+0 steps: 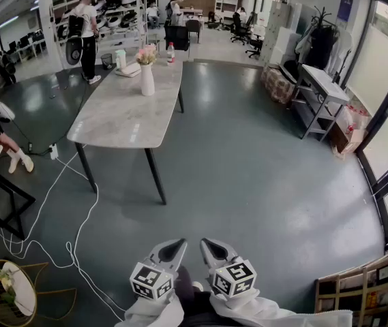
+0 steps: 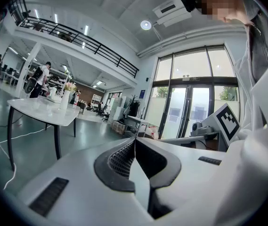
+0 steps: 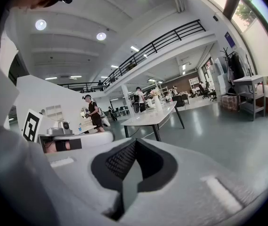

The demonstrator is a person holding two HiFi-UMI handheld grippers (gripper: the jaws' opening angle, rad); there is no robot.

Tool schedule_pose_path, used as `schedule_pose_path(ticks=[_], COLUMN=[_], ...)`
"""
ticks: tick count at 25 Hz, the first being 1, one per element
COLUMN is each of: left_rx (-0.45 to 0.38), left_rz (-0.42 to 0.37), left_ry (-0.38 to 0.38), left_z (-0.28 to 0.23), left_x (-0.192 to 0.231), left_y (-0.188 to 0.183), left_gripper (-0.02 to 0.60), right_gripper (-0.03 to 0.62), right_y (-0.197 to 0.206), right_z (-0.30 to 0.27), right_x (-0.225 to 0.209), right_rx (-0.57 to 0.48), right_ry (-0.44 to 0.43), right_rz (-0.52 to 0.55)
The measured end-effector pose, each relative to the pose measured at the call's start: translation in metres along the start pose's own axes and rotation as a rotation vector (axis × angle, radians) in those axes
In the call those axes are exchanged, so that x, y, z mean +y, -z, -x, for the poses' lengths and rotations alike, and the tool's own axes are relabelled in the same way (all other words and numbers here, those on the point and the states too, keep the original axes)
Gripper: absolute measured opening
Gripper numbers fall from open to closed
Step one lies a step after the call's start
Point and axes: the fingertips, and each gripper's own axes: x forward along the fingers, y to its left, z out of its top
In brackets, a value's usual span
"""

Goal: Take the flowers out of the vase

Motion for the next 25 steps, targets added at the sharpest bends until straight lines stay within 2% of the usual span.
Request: schedule_pose_path(ticks=[13,19,25], left_rx=[0.038,0.048,0.045], left_rz=[-0.028,-0.02,0.004], left_ry=[0.029,0.046,0.04], left_z=[-0.022,-0.052,-0.094], left_x=[-0.013,0.005,0.043], left_y=[0.004,0.001,-0.016], left_gripper=[0.003,0.003,0.003], right_gripper=[-0.002,-0.002,-0.001], right_y=[-0.002,-0.006,-0.026], right_z=[0.006,-0.019,-0.059], right_x=[-0.03,-0.048,-0.074], right_rx=[-0.008,0.014,0.029], right_ry=[0.039,0.03,0.017], right_rz=[-0.077,-0.077,-0.074])
